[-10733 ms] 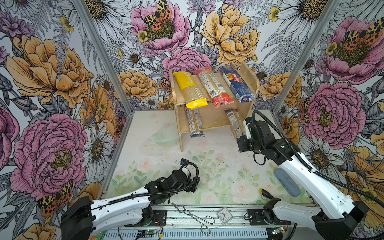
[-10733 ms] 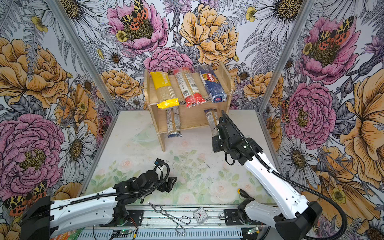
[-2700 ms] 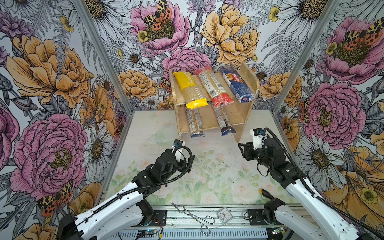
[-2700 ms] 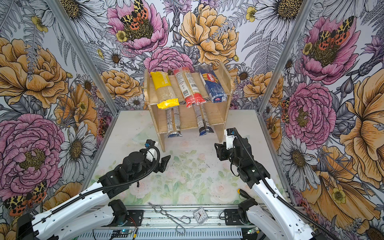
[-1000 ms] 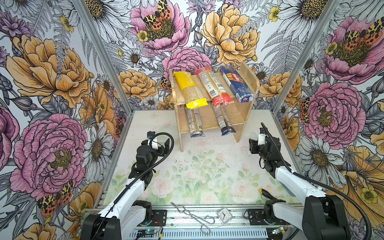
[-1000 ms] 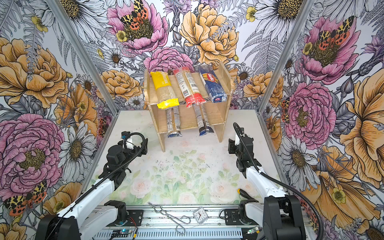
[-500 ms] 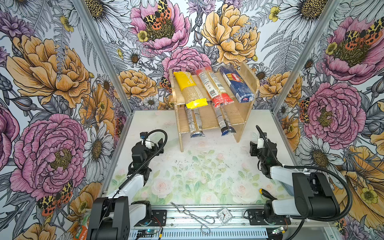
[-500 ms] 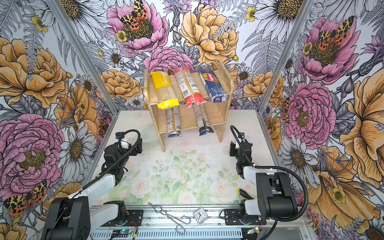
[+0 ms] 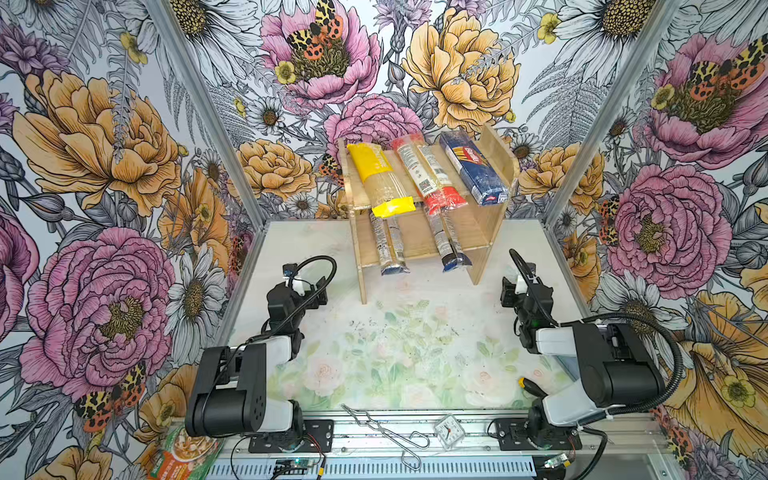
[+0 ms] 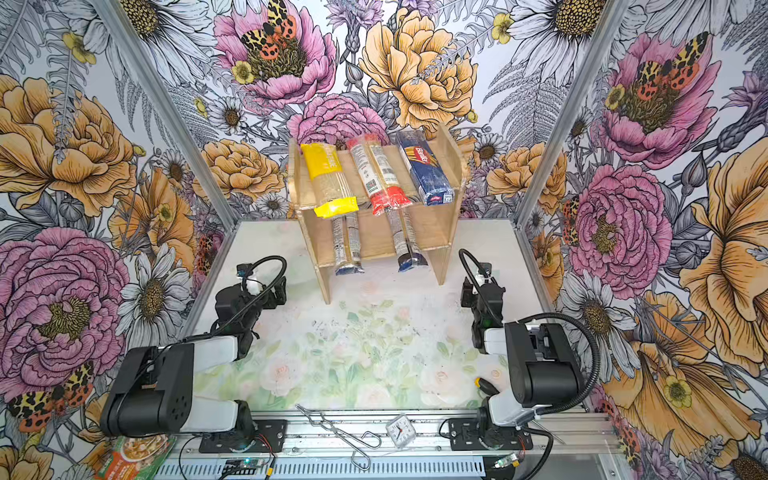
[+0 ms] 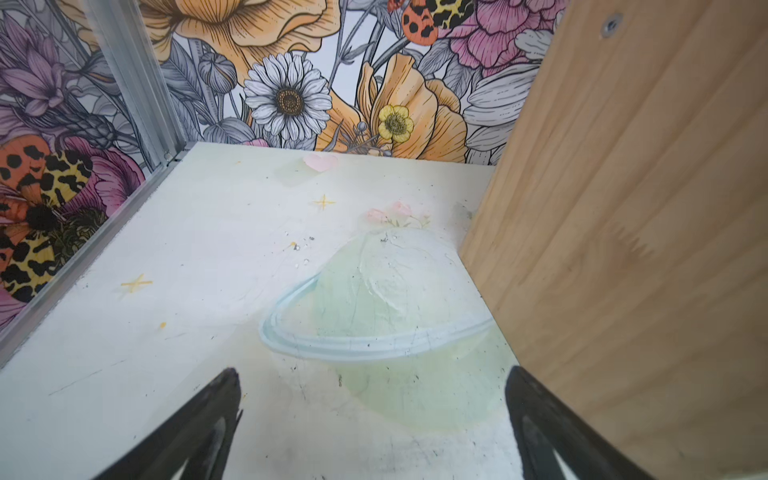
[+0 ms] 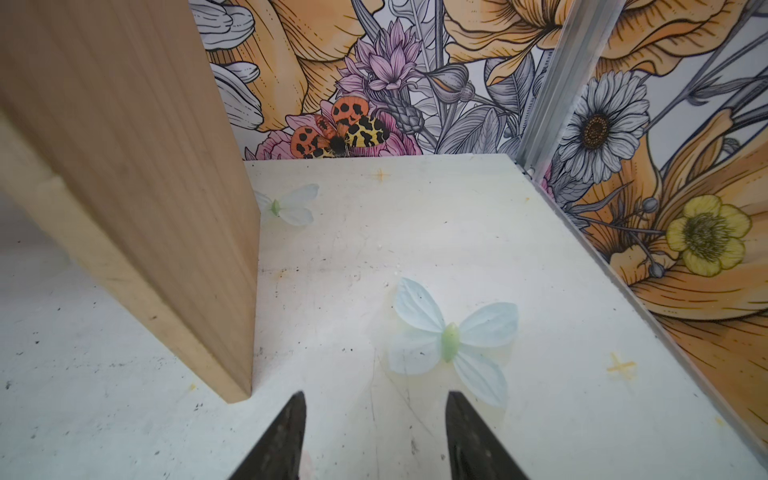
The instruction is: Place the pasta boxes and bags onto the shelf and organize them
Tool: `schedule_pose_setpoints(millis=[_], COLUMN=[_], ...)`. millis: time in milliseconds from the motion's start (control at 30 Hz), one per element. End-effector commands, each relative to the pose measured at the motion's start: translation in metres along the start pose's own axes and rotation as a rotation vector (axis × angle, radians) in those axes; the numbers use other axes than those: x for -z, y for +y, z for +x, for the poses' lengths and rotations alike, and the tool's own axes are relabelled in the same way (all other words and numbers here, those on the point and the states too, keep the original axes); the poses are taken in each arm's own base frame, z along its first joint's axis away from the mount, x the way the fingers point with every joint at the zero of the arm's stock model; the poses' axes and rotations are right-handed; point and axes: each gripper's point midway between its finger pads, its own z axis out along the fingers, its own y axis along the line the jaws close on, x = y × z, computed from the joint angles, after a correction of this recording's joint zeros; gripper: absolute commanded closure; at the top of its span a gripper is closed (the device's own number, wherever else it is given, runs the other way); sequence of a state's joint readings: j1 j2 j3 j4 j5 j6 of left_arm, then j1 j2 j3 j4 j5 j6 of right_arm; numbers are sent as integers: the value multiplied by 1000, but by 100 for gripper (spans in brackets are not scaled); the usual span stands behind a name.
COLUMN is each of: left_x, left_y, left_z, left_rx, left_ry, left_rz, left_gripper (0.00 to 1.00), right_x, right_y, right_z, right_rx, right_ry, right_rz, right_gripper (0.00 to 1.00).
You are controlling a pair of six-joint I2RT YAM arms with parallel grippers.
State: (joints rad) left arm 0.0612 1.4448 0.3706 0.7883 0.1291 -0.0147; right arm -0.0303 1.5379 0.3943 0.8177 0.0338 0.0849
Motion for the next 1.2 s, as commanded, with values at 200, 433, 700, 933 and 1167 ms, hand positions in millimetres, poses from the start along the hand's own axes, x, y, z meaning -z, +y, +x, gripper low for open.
schedule_pose_setpoints(millis=[200,433,700,933,1167], left_x=[-10,-11,-11,-12,-12], left_y=[5,9,9,8,5], left_z=[-2,-2,-2,-2,-2], left_rx=[-24,-20,-22,-24,-40], left_ry=[-53,-55,-55,-53,-51], left_rz=[-3,-36,-40,-42,-40], left_gripper=[1,1,1,1,1], right_x=[0,0,0,0,1], right_y=[-4,-4,-4,-4,-3], right_z=[-11,-12,-12,-12,-11], right_rx=[-5,-5,-4,-2,10], right_ry=[-47,-48,-48,-50,-49], right_rz=[17,18,19,21,34], right_gripper=[45,41,13,0,0])
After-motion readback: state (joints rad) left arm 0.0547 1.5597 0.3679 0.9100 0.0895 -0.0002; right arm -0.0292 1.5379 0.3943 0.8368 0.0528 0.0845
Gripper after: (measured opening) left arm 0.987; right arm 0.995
